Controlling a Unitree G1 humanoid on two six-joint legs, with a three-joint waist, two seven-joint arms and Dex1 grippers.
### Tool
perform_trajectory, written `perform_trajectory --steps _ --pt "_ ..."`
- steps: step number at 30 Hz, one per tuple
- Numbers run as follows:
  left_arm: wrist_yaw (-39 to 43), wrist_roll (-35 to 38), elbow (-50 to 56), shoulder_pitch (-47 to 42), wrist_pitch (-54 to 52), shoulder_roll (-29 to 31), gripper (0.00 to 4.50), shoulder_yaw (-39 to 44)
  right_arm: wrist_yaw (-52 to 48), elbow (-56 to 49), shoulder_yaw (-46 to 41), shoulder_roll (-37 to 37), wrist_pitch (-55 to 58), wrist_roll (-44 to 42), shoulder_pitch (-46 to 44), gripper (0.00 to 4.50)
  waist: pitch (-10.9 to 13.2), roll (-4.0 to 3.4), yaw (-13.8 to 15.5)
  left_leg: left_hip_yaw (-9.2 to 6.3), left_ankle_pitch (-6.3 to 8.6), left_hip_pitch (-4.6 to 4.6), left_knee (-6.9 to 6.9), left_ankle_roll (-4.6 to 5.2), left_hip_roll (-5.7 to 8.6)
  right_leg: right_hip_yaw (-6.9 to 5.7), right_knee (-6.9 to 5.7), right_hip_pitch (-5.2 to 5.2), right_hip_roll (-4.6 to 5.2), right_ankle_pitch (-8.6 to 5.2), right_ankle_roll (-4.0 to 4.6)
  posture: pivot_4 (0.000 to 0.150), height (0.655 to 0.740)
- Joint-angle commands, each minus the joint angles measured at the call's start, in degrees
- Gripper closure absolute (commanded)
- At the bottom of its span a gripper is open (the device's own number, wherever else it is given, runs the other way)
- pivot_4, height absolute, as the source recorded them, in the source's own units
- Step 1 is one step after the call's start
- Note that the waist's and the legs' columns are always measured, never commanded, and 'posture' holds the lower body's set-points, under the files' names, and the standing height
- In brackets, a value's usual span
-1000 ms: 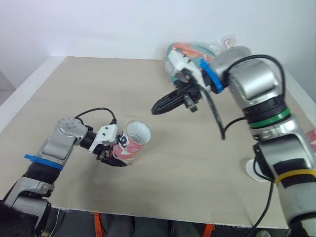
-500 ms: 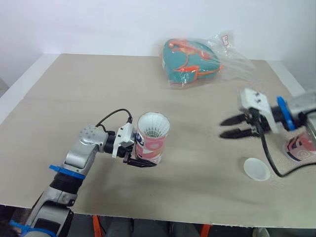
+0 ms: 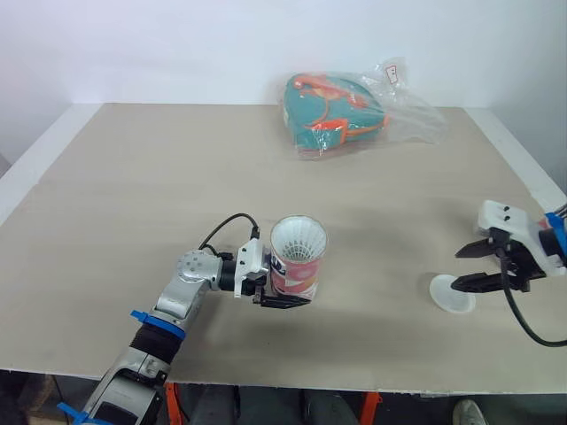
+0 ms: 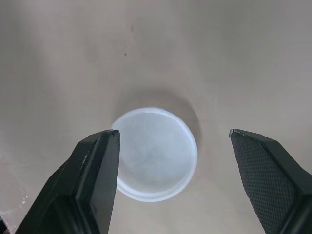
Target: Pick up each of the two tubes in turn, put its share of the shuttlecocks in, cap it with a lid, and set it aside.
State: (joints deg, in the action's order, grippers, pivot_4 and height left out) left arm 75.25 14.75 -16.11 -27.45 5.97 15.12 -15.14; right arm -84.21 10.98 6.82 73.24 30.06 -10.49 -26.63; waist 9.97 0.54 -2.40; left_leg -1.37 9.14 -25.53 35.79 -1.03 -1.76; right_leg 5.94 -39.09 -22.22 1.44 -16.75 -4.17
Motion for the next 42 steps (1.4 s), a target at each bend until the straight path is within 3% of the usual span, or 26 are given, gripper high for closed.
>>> perform_trajectory --steps 1,5,15,19,23,25,36,42 --pt "0.54 0.08 0.32 -0.52 1.51 0.53 1.53 0.0 1.93 3.33 0.58 -2.07 -1.86 2.48 -1.99 0.63 0.0 0.0 -0.12 0.03 0.0 0.0 -0.02 0.0 0.02 0.07 0.0 0.0 0.0 0.01 -0.01 0.15 0.7387" --pt "1.49 -0.06 0.7 0.05 0.18 1.8 1.53 -0.65 3.49 8.28 1.89 -5.18 -3.27 4.63 -2.85 0.63 0.0 0.0 -0.18 0.08 0.0 0.0 -0.06 0.0 0.06 0.16 0.0 0.0 0.0 0.04 0.05 0.15 0.7387" --pt "1.61 -0.3 0.3 0.05 0.26 2.05 1.53 -1.12 2.29 12.12 4.64 -4.38 -8.59 10.01 -0.43 0.63 -0.01 0.03 -0.01 0.05 0.01 0.12 0.03 0.0 0.09 0.14 0.05 0.22 0.03 0.06 -0.04 0.15 0.7387" --pt "1.57 -0.57 -0.37 -0.5 0.66 1.86 1.53 -0.96 0.67 11.62 4.71 -3.92 -7.94 9.81 -0.14 1.83 -0.02 0.06 0.38 0.03 0.01 0.28 0.04 -0.01 0.1 0.12 0.09 0.41 0.04 0.04 -0.08 0.15 0.7387" --pt "1.5 -1.06 -1.44 -1.02 1.51 1.58 1.53 -1.05 -0.56 10.53 4.6 -3.95 -6.85 9.48 -0.36 3.84 -0.04 0.09 0.43 0.0 0.02 0.3 -0.01 -0.01 0.09 0.09 0.09 0.41 0.03 0.04 0.0 0.15 0.7387" --pt "1.56 -1.27 -1.92 -1.3 1.83 1.35 1.53 -1.11 -1.62 9.4 4.34 -4.19 -5.61 8.66 -0.67 4.34 -0.04 0.09 0.43 -0.02 0.02 0.31 -0.02 -0.01 0.08 0.08 0.09 0.42 0.02 0.04 0.02 0.15 0.7387" --pt "2.66 -2.83 -5.4 -3.11 2.62 1.33 1.53 -1.87 -2.04 3.83 2.86 -4.78 -2.92 7.85 -3.72 4.34 -0.04 0.09 0.16 0.0 0.02 0.33 -0.05 -0.01 0.08 0.1 0.09 0.4 0.01 0.03 0.01 0.15 0.7387" --pt "3.15 -3.53 -8.72 -3.69 5.1 0.64 1.53 -2.0 -3.8 -14.41 0.09 -7.33 8.14 -1.67 -12.1 4.34 -0.05 -0.05 -0.39 0.06 0.02 0.38 -0.1 -0.01 0.03 0.22 0.06 0.33 -0.06 0.02 -0.04 0.15 0.7387"
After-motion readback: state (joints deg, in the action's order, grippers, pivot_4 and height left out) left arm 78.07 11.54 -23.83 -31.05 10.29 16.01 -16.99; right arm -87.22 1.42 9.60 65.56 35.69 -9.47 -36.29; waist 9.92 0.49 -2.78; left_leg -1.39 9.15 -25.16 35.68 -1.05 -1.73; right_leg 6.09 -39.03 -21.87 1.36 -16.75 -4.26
